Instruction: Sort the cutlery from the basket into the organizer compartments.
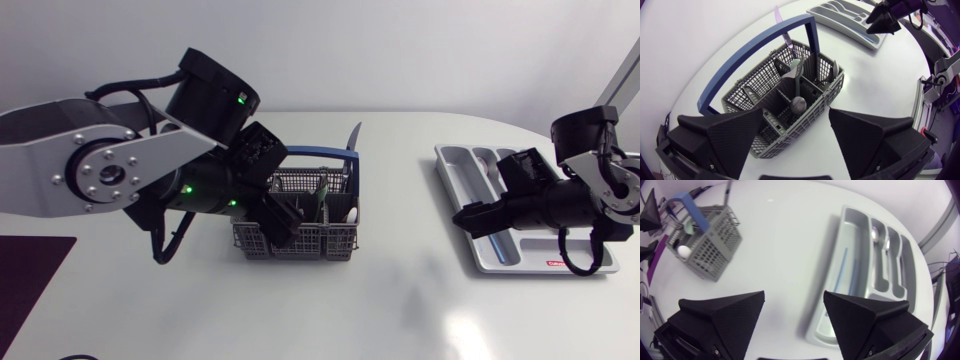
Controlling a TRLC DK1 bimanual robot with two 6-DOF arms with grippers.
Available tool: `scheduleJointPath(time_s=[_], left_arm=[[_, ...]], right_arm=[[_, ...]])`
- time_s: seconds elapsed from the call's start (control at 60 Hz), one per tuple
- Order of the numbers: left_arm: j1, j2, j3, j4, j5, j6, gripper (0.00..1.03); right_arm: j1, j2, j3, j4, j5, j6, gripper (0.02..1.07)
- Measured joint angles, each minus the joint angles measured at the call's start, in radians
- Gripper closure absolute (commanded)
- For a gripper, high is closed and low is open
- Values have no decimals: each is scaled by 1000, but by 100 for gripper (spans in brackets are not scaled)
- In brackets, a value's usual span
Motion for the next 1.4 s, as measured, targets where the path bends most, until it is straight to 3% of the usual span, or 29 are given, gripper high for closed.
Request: scheduleJointPath(time_s=[0.183,0.517,1.117,1.4], left_arm=[[27,-37,-17,-1,0,0,12],[74,-74,-74,0,0,1,12],[100,-78,-84,16,0,3,12],[118,-78,-86,19,0,3,12]], right_arm=[[125,-25,62,-87,-134,100,20],[422,19,197,-85,-162,314,20],[571,124,284,52,-154,541,20],[622,194,320,60,-154,606,22]])
